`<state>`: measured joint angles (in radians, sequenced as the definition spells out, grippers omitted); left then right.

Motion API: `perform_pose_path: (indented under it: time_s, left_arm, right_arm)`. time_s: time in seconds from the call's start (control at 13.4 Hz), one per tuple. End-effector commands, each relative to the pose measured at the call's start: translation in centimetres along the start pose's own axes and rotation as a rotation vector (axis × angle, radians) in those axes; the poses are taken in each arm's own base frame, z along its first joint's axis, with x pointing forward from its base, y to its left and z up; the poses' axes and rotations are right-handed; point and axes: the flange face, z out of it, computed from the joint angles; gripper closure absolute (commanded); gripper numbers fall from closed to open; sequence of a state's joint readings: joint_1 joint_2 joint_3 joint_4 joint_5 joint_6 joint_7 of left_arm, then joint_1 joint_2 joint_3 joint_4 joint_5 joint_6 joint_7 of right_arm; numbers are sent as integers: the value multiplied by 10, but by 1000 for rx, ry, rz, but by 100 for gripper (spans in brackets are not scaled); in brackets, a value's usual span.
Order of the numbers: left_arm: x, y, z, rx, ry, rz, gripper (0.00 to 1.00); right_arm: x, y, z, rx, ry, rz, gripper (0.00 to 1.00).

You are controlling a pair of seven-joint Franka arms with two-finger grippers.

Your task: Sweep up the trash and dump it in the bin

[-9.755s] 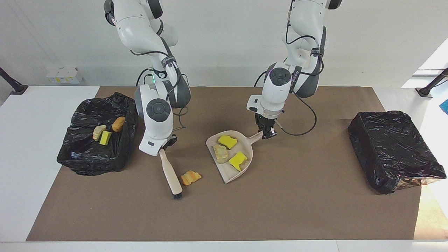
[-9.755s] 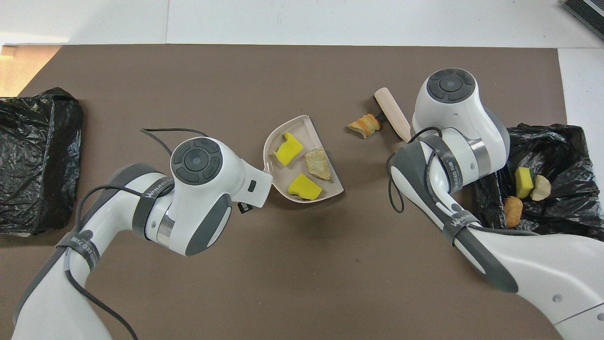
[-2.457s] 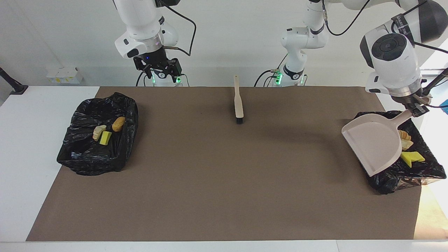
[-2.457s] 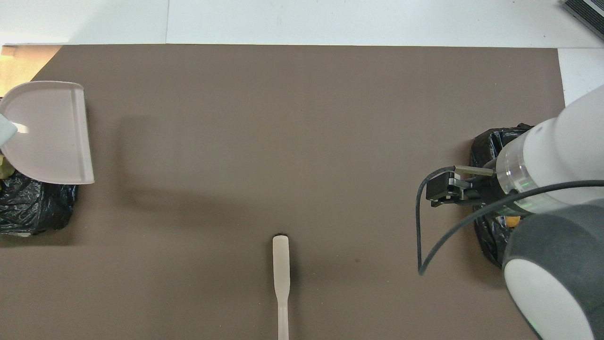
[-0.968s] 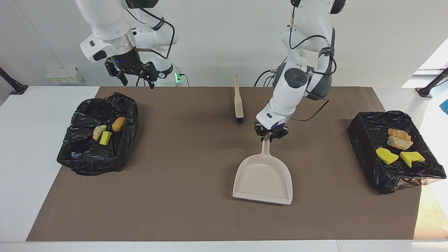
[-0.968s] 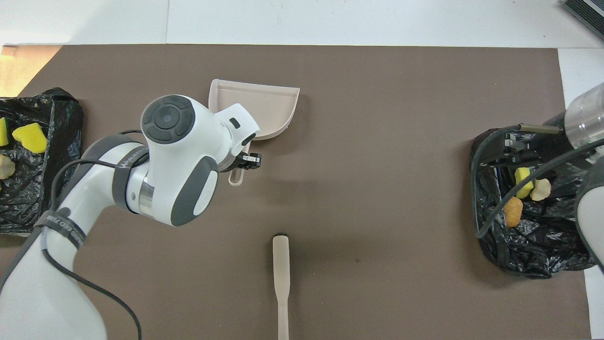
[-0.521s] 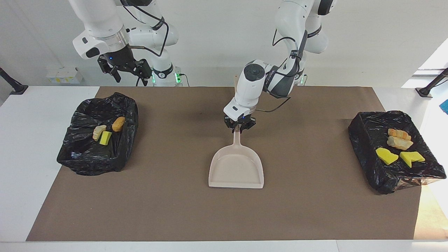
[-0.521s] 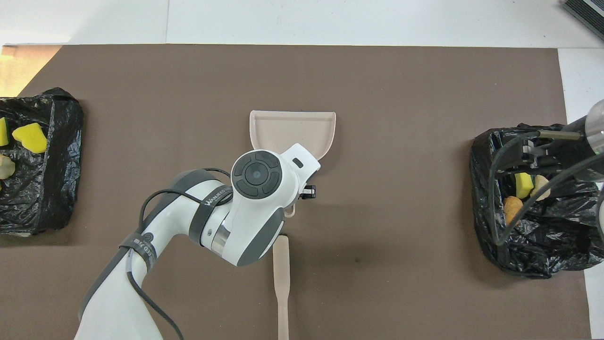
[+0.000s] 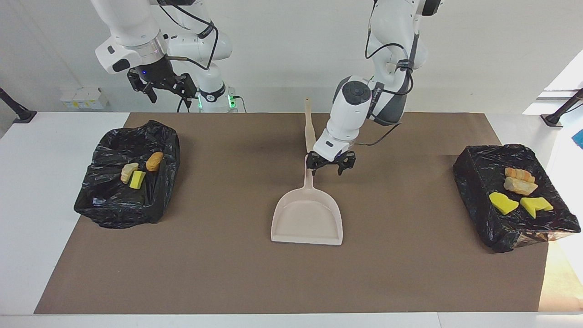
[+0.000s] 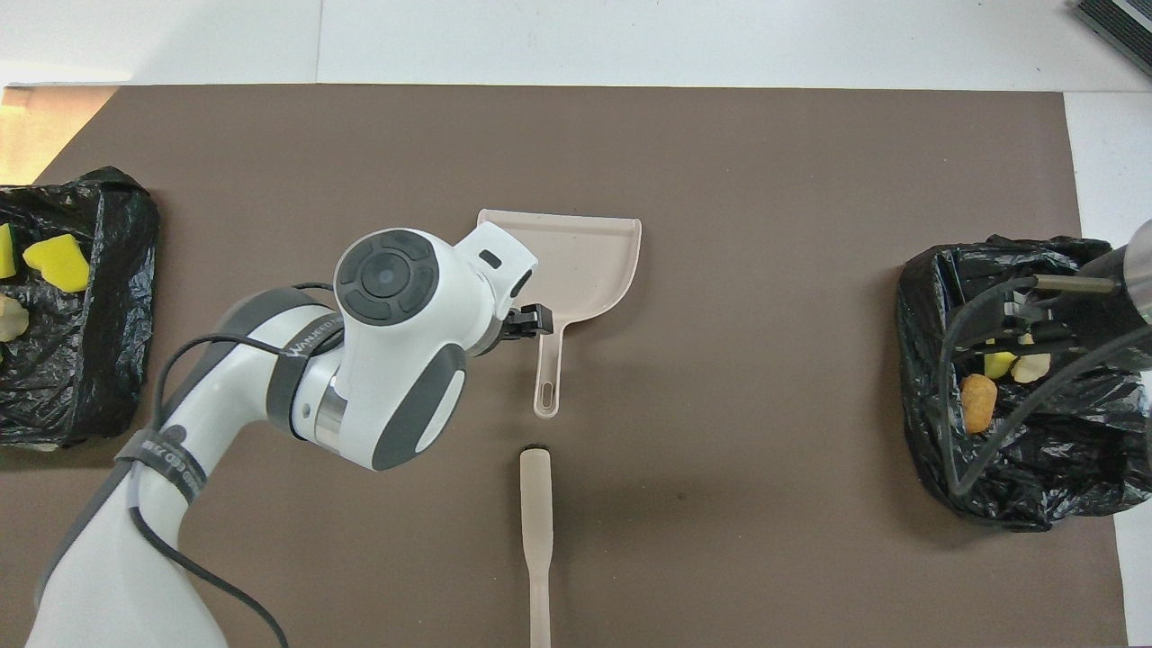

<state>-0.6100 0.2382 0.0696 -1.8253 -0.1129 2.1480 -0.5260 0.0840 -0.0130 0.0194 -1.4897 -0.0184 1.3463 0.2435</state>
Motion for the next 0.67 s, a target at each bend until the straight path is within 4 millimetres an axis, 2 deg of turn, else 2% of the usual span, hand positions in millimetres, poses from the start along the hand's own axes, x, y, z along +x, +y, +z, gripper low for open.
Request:
perform_pose_path:
  time_s: [0.0,0.07,0.3,0.45,0.52,0.6]
  left_arm:
    - [38,-39,-31,24,27,-23,0]
    - [46,-54,-36,27,31,0,0]
    - [76,-117,-56,30,54,20,0]
    - [88,-150,-72,45,33,95,0]
    - [93,-171,-88,38,27,112,0]
    - [94,-181,-101,33,37,115,0]
  right_arm:
    - [1,5,0,15,21,-19,0]
    - [1,5,0,16,23,-18,0]
    - [1,4,-1,21,25,-13,0]
    - [2,9,0,23,24,-5,0]
    - [2,11,0,22,23,-3,0]
    - [2,10,0,23,23,-5,0]
